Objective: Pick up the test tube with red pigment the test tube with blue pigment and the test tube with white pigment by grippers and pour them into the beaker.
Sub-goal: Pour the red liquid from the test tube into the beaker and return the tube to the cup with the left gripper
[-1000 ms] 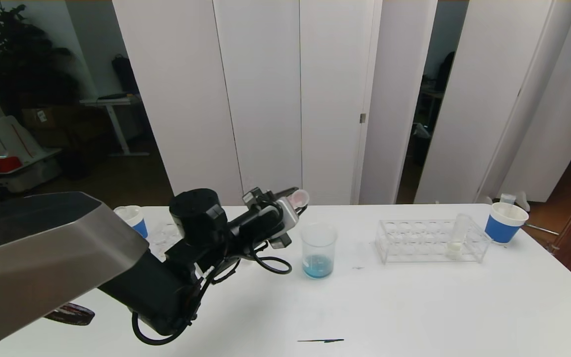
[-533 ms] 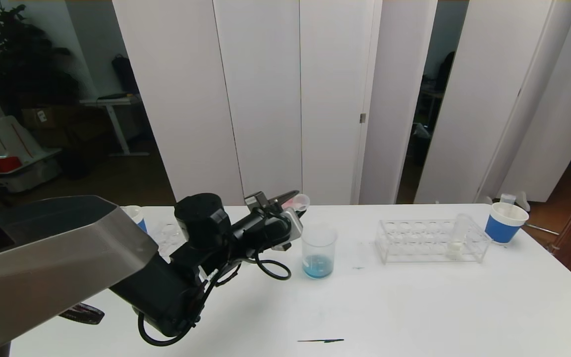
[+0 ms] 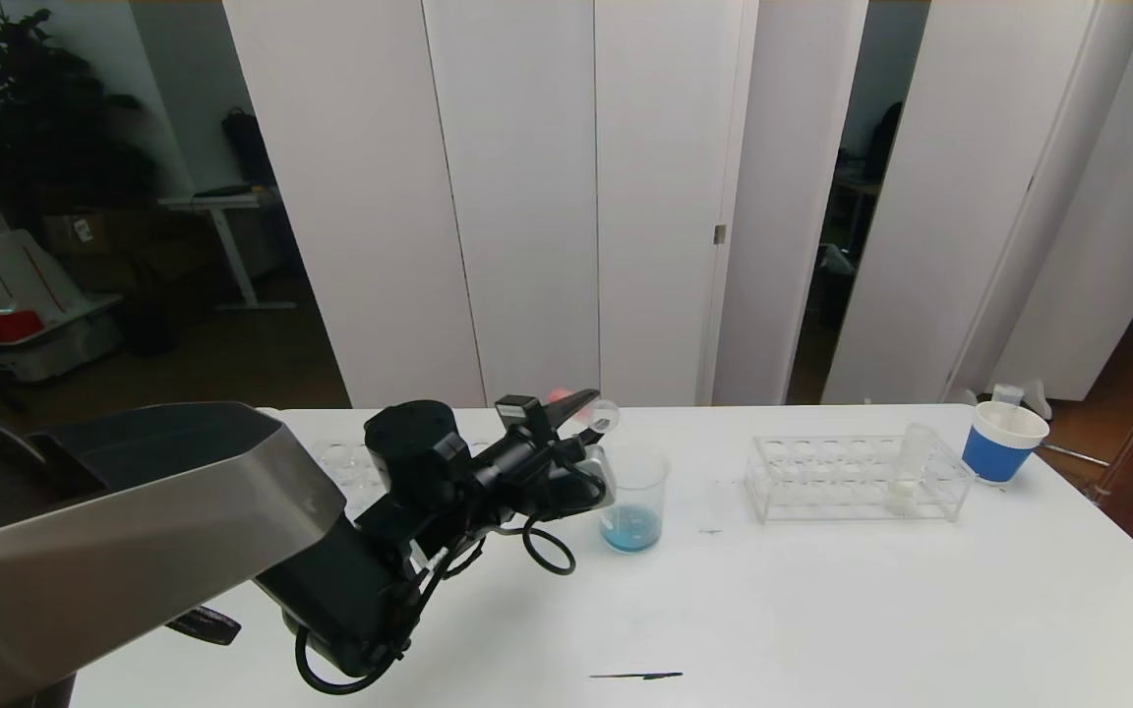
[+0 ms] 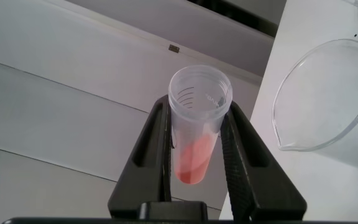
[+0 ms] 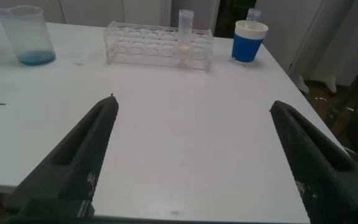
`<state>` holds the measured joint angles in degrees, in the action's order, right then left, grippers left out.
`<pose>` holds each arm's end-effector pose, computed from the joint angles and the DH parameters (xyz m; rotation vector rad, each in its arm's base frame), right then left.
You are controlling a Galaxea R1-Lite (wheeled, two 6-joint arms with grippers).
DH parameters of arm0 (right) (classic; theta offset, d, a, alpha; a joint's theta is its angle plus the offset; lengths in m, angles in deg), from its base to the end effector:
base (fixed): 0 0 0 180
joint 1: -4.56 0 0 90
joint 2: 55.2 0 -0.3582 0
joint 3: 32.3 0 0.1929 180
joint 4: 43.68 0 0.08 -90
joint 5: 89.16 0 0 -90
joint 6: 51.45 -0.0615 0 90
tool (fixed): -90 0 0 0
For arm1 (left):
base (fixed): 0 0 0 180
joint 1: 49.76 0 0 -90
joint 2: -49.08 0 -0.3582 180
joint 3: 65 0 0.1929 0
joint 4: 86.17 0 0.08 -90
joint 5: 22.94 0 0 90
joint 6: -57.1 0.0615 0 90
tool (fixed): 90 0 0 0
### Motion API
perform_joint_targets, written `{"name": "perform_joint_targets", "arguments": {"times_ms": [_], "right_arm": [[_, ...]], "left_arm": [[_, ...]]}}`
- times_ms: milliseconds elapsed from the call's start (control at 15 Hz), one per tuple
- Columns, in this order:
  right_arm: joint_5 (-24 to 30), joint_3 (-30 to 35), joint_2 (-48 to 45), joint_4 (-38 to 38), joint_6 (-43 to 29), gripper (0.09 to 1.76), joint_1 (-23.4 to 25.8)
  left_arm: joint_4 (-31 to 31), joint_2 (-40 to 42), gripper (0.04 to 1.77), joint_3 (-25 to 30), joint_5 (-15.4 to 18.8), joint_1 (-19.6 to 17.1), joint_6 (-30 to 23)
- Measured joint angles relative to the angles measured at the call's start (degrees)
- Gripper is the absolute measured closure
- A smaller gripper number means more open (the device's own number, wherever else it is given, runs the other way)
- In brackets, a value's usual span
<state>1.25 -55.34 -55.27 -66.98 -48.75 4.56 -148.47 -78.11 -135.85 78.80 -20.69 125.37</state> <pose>-0.0393 0.0004 0.0748 -0.0471 0.0031 0.0072 0.3985 -0.2358 0.1394 1.1213 -0.5143 -0.5606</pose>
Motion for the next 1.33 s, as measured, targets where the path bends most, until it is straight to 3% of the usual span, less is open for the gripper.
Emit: {"name": "perform_joint_targets", "arguments": {"times_ms": [200, 1333], "right_arm": [[-0.01, 0.00, 0.00, 0.02, -0.02, 0.10, 0.00], [0.00, 0.00, 0.00, 0.02, 0.02, 0.10, 0.00]], "left_arm": [[-0.30, -1.51, 1.24, -1.17, -2.65, 0.50, 3.10], [-1.57, -6.86, 1.24, -5.13, -6.57, 2.65, 11.36]]}}
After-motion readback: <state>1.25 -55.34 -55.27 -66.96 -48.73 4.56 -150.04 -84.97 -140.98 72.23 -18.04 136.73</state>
